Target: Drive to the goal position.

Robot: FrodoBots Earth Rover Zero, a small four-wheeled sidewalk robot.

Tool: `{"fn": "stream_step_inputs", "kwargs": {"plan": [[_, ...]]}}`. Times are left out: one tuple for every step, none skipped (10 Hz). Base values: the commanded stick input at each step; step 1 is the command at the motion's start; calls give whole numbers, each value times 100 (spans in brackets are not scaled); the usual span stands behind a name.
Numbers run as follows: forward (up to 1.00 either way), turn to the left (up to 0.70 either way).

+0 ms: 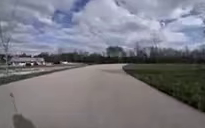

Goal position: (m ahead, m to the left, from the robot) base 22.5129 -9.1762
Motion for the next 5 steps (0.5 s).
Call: {"fn": "stream_step_inputs", "kwargs": {"plan": [[100, 0], [100, 0], [100, 0], [100, 0], [100, 0]]}}
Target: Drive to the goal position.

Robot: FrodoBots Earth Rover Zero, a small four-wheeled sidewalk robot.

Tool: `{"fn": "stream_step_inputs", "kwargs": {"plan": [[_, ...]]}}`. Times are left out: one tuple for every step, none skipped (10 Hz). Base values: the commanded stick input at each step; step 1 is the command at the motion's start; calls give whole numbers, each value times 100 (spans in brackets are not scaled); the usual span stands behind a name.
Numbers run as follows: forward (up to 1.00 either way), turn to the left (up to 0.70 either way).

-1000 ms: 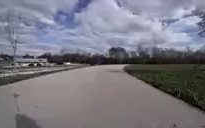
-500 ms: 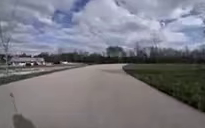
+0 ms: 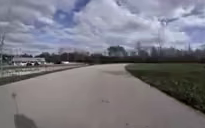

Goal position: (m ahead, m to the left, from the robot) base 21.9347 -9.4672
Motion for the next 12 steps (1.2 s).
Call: {"fn": "stream_step_inputs", "kwargs": {"plan": [[100, 0], [100, 0], [100, 0], [100, 0], [100, 0], [100, 0], [100, 0], [100, 0], [100, 0], [100, 0], [100, 0], [100, 0]]}}
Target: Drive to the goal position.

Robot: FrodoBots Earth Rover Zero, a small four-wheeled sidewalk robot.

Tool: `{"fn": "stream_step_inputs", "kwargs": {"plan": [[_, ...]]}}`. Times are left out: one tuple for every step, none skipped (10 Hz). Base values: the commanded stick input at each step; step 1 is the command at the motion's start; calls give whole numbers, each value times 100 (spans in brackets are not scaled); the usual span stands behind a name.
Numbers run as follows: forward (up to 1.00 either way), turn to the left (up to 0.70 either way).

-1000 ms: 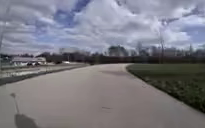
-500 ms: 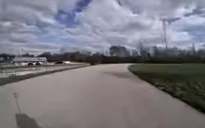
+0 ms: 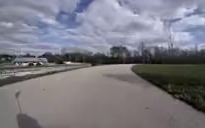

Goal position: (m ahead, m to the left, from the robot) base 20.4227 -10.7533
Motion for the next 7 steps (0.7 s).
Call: {"fn": "stream_step_inputs", "kwargs": {"plan": [[100, 0], [100, 0], [100, 0], [100, -1], [100, -5], [100, -9], [100, -16]]}}
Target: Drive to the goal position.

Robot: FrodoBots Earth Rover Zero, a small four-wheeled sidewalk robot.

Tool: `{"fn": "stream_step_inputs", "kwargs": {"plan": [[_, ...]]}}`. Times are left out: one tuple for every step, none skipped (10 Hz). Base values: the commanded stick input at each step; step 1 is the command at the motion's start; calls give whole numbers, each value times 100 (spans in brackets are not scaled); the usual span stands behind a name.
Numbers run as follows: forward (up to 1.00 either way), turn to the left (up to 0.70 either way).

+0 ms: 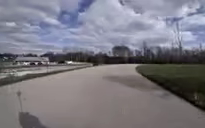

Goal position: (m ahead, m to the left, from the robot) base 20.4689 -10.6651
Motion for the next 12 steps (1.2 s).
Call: {"fn": "stream_step_inputs", "kwargs": {"plan": [[100, -20], [100, -33], [100, -33], [100, -13], [100, 0], [100, 0], [100, 0], [100, 0], [100, 0], [100, 0], [100, 0], [100, 0]]}}
